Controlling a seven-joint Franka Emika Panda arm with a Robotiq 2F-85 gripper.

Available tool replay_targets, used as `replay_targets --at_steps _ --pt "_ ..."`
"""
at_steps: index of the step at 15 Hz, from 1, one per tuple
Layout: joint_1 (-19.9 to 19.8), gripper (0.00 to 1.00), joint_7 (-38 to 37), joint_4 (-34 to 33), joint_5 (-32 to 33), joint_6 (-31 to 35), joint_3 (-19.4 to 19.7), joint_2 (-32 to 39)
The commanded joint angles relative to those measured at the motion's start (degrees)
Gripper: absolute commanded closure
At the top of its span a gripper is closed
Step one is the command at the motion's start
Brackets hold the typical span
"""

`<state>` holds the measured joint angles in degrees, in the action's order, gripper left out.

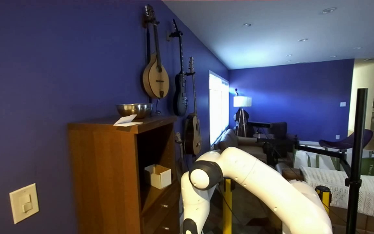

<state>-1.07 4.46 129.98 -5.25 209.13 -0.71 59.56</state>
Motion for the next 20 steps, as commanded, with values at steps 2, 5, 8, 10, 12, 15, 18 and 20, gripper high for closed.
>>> replay_targets --at_steps 2,5,8,10,12,15,18,20 --pt "0.23 0.0 -4.57 -7.61 0.34 0.85 -0.61 4.12" --pt "0.56 0.0 -6.35 -11.13 -0.17 0.33 -1.2 5.25" --pt "2.82 0.0 -4.22 -5.89 -0.89 -8.1 2.58 1.15" --pt "0.07 0.0 -2.53 -0.2 2.42 -13.29 3.74 -2.86" --pt "-3.27 0.0 1.55 6.67 7.13 -15.54 4.36 -7.74" --pt "-11.44 0.0 7.69 15.97 16.49 -15.81 2.24 -14.53" --pt "-20.4 0.0 13.5 25.46 26.55 -15.54 0.28 -21.36" --pt "-26.7 0.0 17.94 31.34 33.75 -15.28 -0.48 -25.63"
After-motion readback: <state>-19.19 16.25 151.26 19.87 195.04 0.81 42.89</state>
